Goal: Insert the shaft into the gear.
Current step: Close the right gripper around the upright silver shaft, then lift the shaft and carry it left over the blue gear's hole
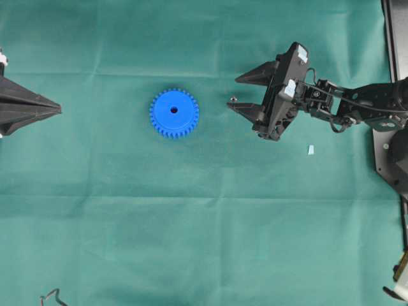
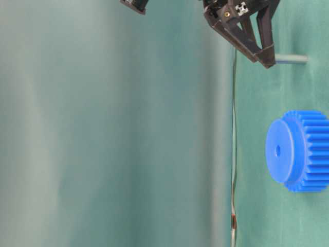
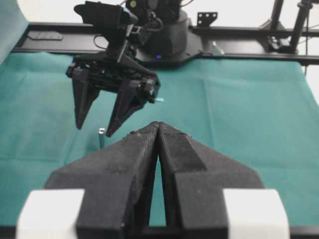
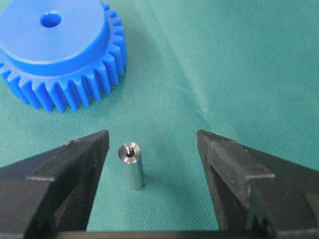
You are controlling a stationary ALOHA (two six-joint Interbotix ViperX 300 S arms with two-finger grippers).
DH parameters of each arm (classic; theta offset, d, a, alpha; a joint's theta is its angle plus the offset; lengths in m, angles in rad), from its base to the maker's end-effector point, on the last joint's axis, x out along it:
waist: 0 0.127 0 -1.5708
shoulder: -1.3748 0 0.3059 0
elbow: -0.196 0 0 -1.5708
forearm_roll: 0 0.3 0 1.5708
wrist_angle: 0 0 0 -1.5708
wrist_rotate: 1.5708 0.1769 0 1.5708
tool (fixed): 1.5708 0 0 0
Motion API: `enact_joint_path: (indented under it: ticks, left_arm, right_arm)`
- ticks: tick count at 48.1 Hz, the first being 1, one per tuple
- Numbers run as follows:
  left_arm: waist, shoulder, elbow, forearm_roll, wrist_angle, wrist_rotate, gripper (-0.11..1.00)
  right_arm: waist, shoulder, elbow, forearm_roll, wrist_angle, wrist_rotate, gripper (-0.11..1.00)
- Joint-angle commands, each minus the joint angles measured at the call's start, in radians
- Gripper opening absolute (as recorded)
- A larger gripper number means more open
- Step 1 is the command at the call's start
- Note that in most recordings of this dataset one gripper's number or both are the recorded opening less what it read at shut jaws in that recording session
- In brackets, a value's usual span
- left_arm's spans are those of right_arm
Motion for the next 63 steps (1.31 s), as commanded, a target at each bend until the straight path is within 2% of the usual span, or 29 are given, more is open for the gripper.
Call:
enact_joint_path:
  ticks: [1, 14, 18, 23, 29, 32, 53, 63]
  left_arm:
    - [0.0, 0.008, -0.023, 0.002, -0.002, 0.002, 0.0]
    - [0.0, 0.008, -0.023, 0.002, 0.002, 0.002, 0.0]
    - [0.003, 0.008, -0.023, 0.003, 0.003, 0.002, 0.0]
    - [0.006, 0.008, -0.023, 0.002, 0.003, 0.002, 0.0]
    - [0.008, 0.008, -0.023, 0.002, 0.011, 0.002, 0.0]
    - [0.008, 0.008, -0.023, 0.002, 0.015, 0.002, 0.0]
    - [0.008, 0.006, -0.025, 0.003, 0.017, 0.002, 0.0]
    - [0.008, 0.006, -0.025, 0.002, 0.017, 0.002, 0.0]
  right_arm:
    - [0.005, -0.002, -0.012, 0.003, -0.014, 0.006, 0.76]
    - [0.005, 0.012, -0.015, 0.011, -0.008, 0.011, 0.75]
    - [0.005, 0.012, -0.014, 0.012, -0.002, 0.011, 0.72]
    - [0.006, 0.012, -0.015, 0.012, 0.008, 0.011, 0.59]
    - [0.008, 0.012, -0.014, 0.011, 0.037, 0.011, 0.29]
    - [0.009, 0.012, -0.014, 0.011, 0.049, 0.011, 0.19]
    - [0.009, -0.006, -0.04, 0.009, 0.061, 0.006, 0.19]
    - [0.009, -0.121, -0.072, 0.009, 0.186, -0.025, 0.19]
